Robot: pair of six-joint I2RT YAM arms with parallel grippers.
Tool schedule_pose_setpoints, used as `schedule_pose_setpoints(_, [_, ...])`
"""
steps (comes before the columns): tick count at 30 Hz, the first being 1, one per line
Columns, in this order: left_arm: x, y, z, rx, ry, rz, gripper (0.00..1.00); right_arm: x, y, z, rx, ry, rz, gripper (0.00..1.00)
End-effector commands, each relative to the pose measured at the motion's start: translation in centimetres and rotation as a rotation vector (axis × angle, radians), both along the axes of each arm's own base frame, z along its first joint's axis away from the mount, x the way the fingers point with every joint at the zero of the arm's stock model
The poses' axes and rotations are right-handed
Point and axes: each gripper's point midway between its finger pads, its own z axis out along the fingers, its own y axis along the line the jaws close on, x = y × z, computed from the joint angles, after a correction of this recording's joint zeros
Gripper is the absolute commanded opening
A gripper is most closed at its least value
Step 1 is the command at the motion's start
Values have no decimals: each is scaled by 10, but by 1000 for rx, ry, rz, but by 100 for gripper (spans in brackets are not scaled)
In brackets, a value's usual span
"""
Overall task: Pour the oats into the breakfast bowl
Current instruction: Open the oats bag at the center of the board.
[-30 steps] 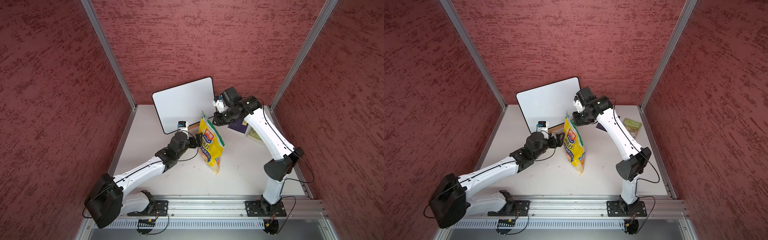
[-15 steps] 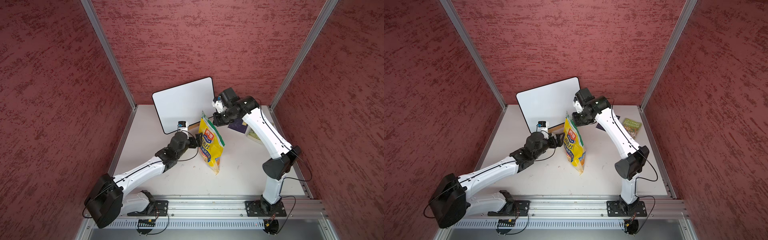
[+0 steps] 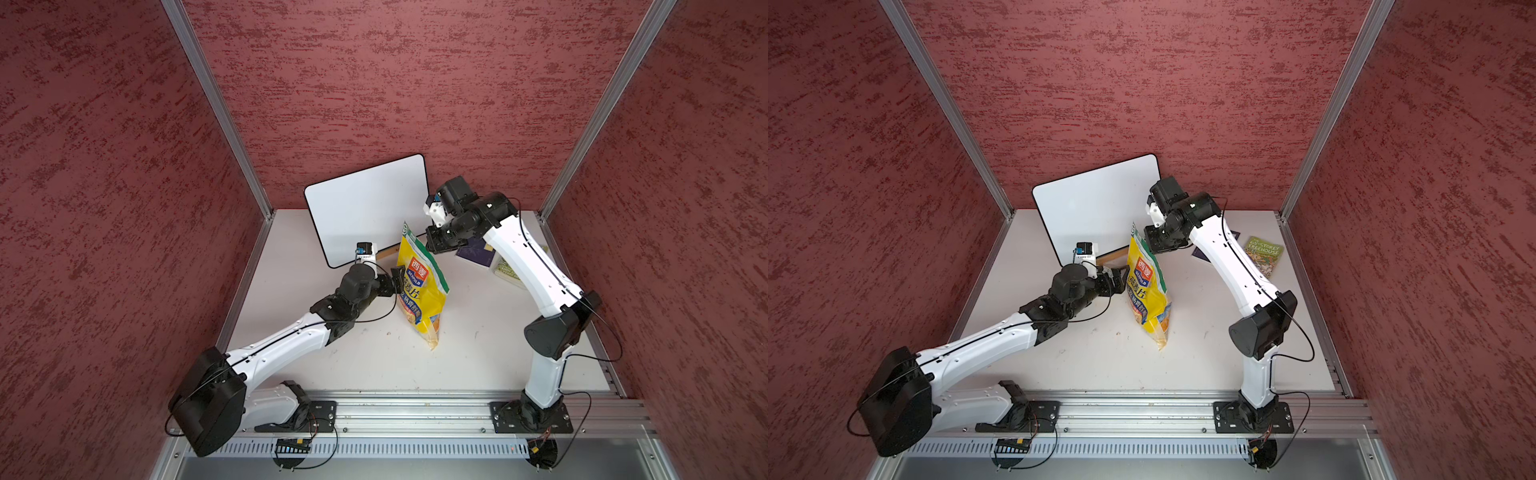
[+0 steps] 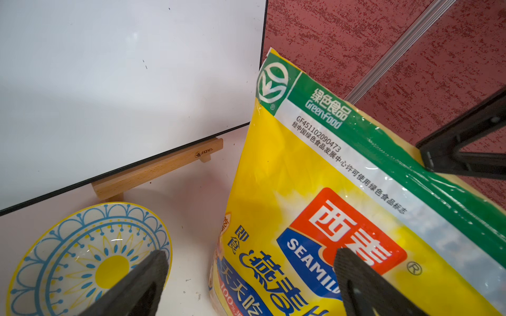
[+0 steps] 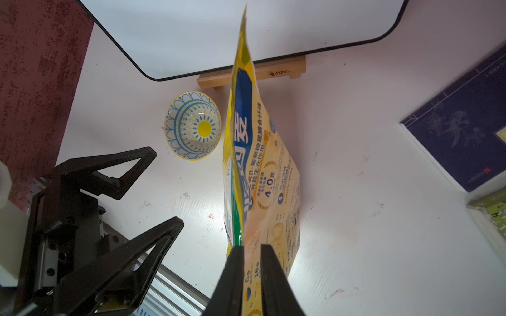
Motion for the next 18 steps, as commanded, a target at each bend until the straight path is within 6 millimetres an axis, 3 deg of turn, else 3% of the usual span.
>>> schedule_pose_setpoints(1, [2,-3,8,-2,-24,-1,100,-7,2,-16,-45,38,25,16])
schedule_pose_setpoints(13, [0,-6,16,-32,-30,-13,100,-17,21,-15,62,90,72,14])
schedule_pose_setpoints(18, [-5,-2,32,-108,-13,7,100,-20,19,-21,55,106,68,2])
